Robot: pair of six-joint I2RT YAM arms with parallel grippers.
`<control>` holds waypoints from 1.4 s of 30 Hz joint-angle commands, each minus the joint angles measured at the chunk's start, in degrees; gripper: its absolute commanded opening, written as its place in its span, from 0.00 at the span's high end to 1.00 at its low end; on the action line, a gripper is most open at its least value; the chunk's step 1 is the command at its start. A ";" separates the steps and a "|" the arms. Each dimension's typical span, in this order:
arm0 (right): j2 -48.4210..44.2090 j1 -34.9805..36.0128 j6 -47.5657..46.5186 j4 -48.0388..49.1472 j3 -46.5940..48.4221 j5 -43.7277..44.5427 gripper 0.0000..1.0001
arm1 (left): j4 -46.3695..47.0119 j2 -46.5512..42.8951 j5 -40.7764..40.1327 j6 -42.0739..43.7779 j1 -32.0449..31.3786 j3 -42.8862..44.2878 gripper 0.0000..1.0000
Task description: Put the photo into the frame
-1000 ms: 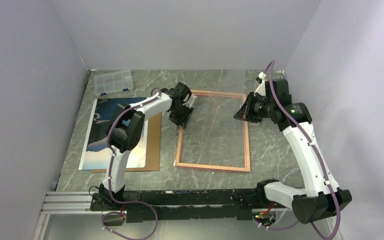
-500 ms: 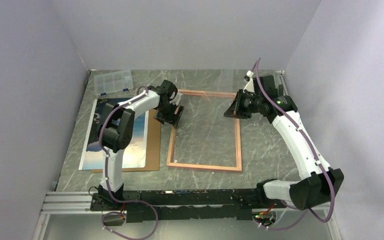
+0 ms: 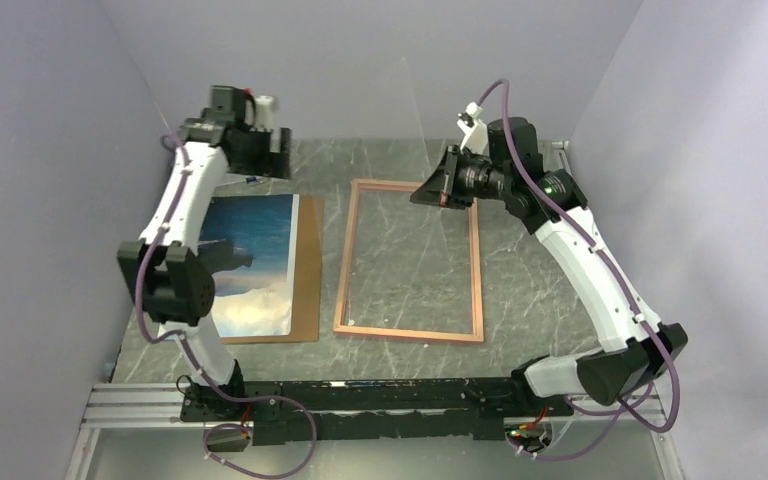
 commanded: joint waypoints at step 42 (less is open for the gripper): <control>-8.22 -13.82 -0.18 24.63 -44.48 5.23 1.00 | 2.49 -0.96 0.16 4.41 -7.27 -20.32 0.11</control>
